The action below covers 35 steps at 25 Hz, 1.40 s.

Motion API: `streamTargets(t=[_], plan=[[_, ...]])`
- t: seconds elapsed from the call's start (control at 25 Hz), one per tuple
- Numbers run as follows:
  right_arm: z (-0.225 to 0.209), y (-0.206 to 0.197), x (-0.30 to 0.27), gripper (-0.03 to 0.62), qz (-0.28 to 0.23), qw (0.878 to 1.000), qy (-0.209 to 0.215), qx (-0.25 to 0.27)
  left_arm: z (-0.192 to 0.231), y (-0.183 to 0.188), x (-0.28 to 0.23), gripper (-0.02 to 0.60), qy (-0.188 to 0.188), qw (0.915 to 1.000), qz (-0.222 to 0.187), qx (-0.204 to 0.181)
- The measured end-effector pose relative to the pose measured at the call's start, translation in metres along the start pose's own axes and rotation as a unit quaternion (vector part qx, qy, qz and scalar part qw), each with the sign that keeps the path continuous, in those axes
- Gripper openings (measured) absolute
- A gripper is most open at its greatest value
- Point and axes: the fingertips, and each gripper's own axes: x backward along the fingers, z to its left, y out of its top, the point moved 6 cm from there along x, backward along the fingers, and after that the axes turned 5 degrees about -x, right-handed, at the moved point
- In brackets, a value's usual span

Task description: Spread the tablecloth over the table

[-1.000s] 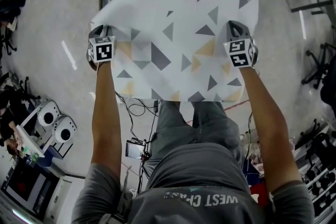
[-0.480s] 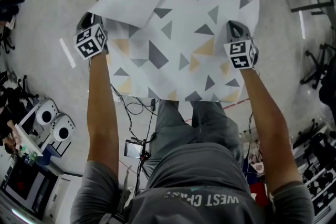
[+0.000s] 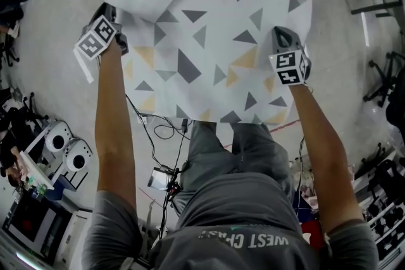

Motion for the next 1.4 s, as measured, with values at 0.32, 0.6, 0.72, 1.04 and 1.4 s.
streamTargets(t=[0.32, 0.6, 0.72, 1.04, 1.4], plan=[[-0.002, 0.009, -0.006, -0.012, 0.004, 1.0, 0.02, 0.007, -0.051, -0.126, 0.059, 0.075, -0.04, 0.9913, 0.066, -0.107], [0.046, 0.024, -0.01, -0.011, -0.031, 0.999, -0.002, -0.034, -0.052, -0.15, 0.08, 0.042, -0.03, 0.9865, 0.055, -0.151], [0.055, 0.023, -0.007, -0.011, -0.025, 0.998, -0.002, -0.057, -0.052, -0.164, 0.098, 0.031, -0.018, 0.9863, 0.053, -0.155], [0.078, 0.001, 0.011, -0.011, -0.018, 0.999, -0.001, -0.042, -0.056, -0.196, 0.137, 0.012, -0.034, 0.9702, 0.103, -0.217], [0.077, 0.0, 0.006, -0.011, -0.015, 0.999, 0.007, -0.039, -0.038, -0.123, 0.092, 0.036, -0.028, 0.9299, 0.148, -0.335]])
